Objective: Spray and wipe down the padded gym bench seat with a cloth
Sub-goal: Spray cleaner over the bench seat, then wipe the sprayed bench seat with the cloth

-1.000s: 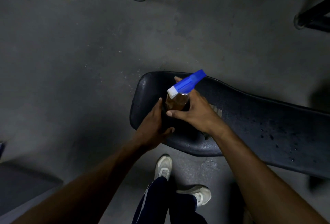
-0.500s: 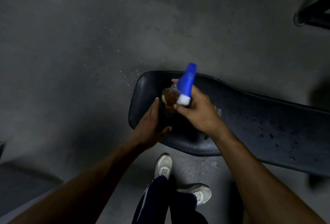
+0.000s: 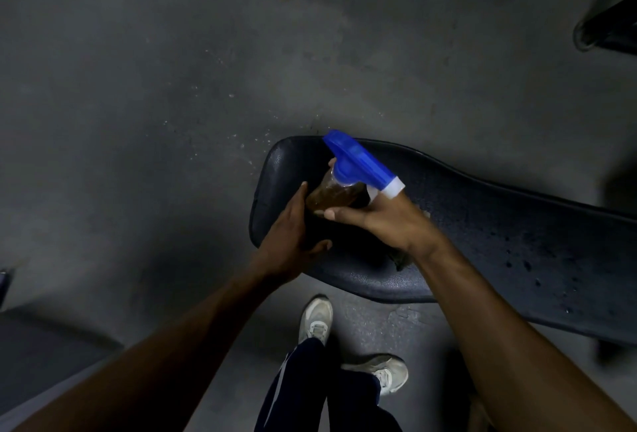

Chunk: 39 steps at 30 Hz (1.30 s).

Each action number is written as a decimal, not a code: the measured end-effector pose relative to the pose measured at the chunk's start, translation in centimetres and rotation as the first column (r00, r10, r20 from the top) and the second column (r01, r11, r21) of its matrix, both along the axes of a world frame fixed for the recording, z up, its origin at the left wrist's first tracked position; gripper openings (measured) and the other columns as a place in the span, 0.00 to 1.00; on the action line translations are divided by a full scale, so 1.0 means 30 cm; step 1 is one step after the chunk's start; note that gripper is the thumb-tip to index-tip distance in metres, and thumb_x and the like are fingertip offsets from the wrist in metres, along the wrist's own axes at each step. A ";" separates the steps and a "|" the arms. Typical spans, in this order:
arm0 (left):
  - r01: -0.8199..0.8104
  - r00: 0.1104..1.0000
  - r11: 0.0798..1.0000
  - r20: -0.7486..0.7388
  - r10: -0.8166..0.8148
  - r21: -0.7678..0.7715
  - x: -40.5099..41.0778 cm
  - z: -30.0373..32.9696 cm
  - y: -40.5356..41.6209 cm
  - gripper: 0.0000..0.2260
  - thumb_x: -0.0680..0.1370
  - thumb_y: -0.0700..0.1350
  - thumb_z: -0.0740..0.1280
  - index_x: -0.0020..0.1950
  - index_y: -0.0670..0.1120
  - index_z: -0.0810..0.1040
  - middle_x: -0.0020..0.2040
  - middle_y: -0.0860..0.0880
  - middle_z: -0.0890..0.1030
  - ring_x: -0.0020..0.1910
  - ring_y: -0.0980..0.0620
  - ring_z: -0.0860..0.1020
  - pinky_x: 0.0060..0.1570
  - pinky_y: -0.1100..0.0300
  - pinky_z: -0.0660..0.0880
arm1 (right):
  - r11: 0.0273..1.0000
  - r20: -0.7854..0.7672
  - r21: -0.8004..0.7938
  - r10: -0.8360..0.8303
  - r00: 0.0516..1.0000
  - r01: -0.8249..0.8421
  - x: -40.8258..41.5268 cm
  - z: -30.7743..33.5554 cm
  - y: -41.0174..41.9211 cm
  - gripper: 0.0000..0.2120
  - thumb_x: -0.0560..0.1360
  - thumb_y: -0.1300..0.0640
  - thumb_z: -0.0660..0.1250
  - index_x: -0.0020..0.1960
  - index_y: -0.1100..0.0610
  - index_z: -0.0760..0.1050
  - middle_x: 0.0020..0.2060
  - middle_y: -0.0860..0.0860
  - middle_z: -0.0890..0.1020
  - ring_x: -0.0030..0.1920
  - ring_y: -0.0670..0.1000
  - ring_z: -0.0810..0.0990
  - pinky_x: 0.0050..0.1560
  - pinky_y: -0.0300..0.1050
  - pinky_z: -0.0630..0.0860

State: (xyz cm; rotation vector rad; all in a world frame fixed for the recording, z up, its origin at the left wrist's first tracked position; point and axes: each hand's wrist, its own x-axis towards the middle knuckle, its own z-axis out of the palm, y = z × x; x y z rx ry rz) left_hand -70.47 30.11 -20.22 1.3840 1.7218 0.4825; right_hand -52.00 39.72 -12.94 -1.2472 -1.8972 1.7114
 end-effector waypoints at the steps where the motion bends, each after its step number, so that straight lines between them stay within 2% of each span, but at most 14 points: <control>1: 0.001 1.000 1.000 0.000 -0.001 0.000 0.002 0.003 0.003 0.52 0.70 0.51 0.78 0.82 0.52 0.45 0.82 0.53 0.57 0.80 0.54 0.58 0.76 0.46 0.63 | 1.000 -0.010 0.003 -0.011 1.000 0.011 0.000 0.001 -0.002 0.32 0.71 0.55 0.81 0.71 0.53 0.74 0.63 0.53 0.83 0.65 0.49 0.82 0.69 0.53 0.79; 7: -0.017 1.000 1.000 0.004 0.017 0.009 -0.004 0.000 0.008 0.53 0.70 0.49 0.79 0.82 0.54 0.44 0.81 0.51 0.59 0.79 0.53 0.60 0.75 0.46 0.64 | 0.999 -0.058 -0.011 -0.037 0.998 0.037 0.002 -0.003 -0.010 0.34 0.70 0.50 0.82 0.72 0.53 0.74 0.65 0.51 0.82 0.67 0.49 0.82 0.70 0.55 0.78; 10: -0.022 1.000 1.000 -0.010 0.022 0.015 -0.005 0.004 0.005 0.53 0.70 0.48 0.79 0.82 0.54 0.44 0.81 0.50 0.59 0.79 0.53 0.59 0.76 0.47 0.63 | 0.999 -0.050 -0.029 -0.037 0.998 0.035 0.018 -0.023 -0.011 0.35 0.71 0.53 0.83 0.73 0.49 0.73 0.67 0.49 0.81 0.69 0.45 0.80 0.71 0.46 0.77; 14: -0.021 0.999 1.000 -0.023 0.022 0.011 -0.007 0.004 -0.003 0.53 0.70 0.49 0.79 0.82 0.53 0.44 0.82 0.49 0.57 0.80 0.52 0.58 0.77 0.46 0.62 | 0.998 -0.029 -0.022 -0.060 0.998 0.059 0.061 -0.055 -0.023 0.39 0.70 0.53 0.83 0.76 0.47 0.70 0.71 0.47 0.77 0.73 0.42 0.75 0.74 0.38 0.71; 17: -0.023 0.999 0.999 -0.048 0.022 -0.034 -0.010 0.003 -0.016 0.53 0.70 0.50 0.79 0.82 0.52 0.44 0.82 0.49 0.54 0.80 0.51 0.55 0.78 0.46 0.60 | 0.997 0.052 -0.015 -0.073 0.996 0.074 0.117 -0.091 -0.052 0.43 0.70 0.57 0.84 0.76 0.38 0.66 0.74 0.43 0.74 0.74 0.36 0.70 0.71 0.27 0.65; 19: -0.039 0.995 0.998 -0.092 0.034 -0.049 -0.005 0.008 -0.032 0.52 0.70 0.50 0.79 0.82 0.49 0.45 0.83 0.48 0.53 0.81 0.50 0.54 0.78 0.47 0.58 | 0.992 0.127 0.011 -0.124 0.984 0.123 0.162 -0.119 -0.080 0.41 0.70 0.57 0.84 0.73 0.34 0.67 0.72 0.43 0.75 0.72 0.39 0.72 0.71 0.31 0.67; 21: -0.055 0.990 0.997 -0.135 0.047 -0.055 0.003 0.012 -0.053 0.51 0.71 0.51 0.78 0.82 0.48 0.45 0.83 0.48 0.52 0.81 0.49 0.53 0.78 0.47 0.57 | 0.966 0.250 0.140 -0.245 0.937 0.215 0.200 -0.152 -0.094 0.35 0.72 0.59 0.82 0.71 0.39 0.72 0.68 0.46 0.76 0.68 0.48 0.76 0.69 0.42 0.72; 23: -0.060 0.985 0.996 -0.164 0.049 -0.063 0.012 0.008 -0.076 0.50 0.72 0.52 0.77 0.82 0.49 0.45 0.83 0.48 0.52 0.81 0.48 0.53 0.78 0.45 0.56 | 0.929 0.406 0.301 -0.330 0.852 0.217 0.230 -0.184 -0.090 0.31 0.74 0.58 0.79 0.74 0.48 0.73 0.69 0.50 0.76 0.69 0.57 0.76 0.70 0.52 0.73; 24: -0.060 0.982 0.996 -0.183 0.047 -0.065 0.017 0.005 -0.088 0.50 0.72 0.53 0.76 0.82 0.49 0.45 0.83 0.47 0.51 0.81 0.48 0.53 0.78 0.43 0.56 | 0.932 0.495 0.322 -0.315 0.810 0.166 0.242 -0.195 -0.088 0.33 0.75 0.55 0.78 0.77 0.48 0.71 0.74 0.51 0.74 0.72 0.58 0.73 0.73 0.57 0.71; 26: -0.051 0.970 0.997 -0.240 0.035 -0.060 0.032 -0.006 -0.113 0.49 0.72 0.54 0.76 0.82 0.47 0.45 0.83 0.47 0.50 0.81 0.48 0.51 0.79 0.42 0.54 | 0.966 0.659 0.255 -0.208 0.723 0.045 0.264 -0.210 -0.087 0.38 0.76 0.49 0.76 0.82 0.46 0.64 0.79 0.51 0.70 0.75 0.59 0.69 0.76 0.59 0.65; 29: -0.044 0.948 0.999 -0.316 0.033 -0.031 0.066 -0.013 -0.151 0.48 0.73 0.54 0.75 0.81 0.44 0.47 0.83 0.45 0.48 0.81 0.46 0.50 0.78 0.45 0.50 | 0.979 0.753 0.204 -0.143 0.642 -0.021 0.287 -0.221 -0.105 0.39 0.76 0.43 0.75 0.83 0.46 0.62 0.75 0.55 0.73 0.74 0.60 0.70 0.74 0.58 0.63; 32: -0.033 0.937 0.999 -0.349 0.019 -0.036 0.113 -0.012 -0.192 0.46 0.74 0.54 0.74 0.81 0.44 0.48 0.83 0.44 0.47 0.81 0.45 0.50 0.78 0.45 0.50 | 0.981 0.750 0.181 -0.186 0.634 0.073 0.304 -0.229 -0.142 0.33 0.76 0.42 0.75 0.76 0.49 0.69 0.70 0.56 0.78 0.70 0.61 0.74 0.71 0.58 0.67; 35: -0.012 0.930 0.999 -0.367 -0.004 -0.041 0.181 -0.009 -0.231 0.45 0.75 0.55 0.72 0.82 0.43 0.48 0.83 0.45 0.47 0.81 0.45 0.50 0.78 0.47 0.49 | 0.961 0.602 0.062 -0.251 0.758 0.269 0.346 -0.241 -0.194 0.20 0.77 0.49 0.76 0.66 0.55 0.78 0.62 0.57 0.84 0.62 0.61 0.82 0.63 0.53 0.78; 39: 0.024 0.933 0.998 -0.357 -0.044 -0.059 0.321 0.015 -0.258 0.45 0.76 0.56 0.71 0.82 0.44 0.48 0.83 0.45 0.48 0.81 0.46 0.49 0.78 0.48 0.48 | 0.915 0.429 0.035 -0.376 0.821 0.401 0.460 -0.226 -0.283 0.11 0.78 0.58 0.75 0.59 0.57 0.81 0.54 0.56 0.86 0.55 0.57 0.84 0.55 0.47 0.79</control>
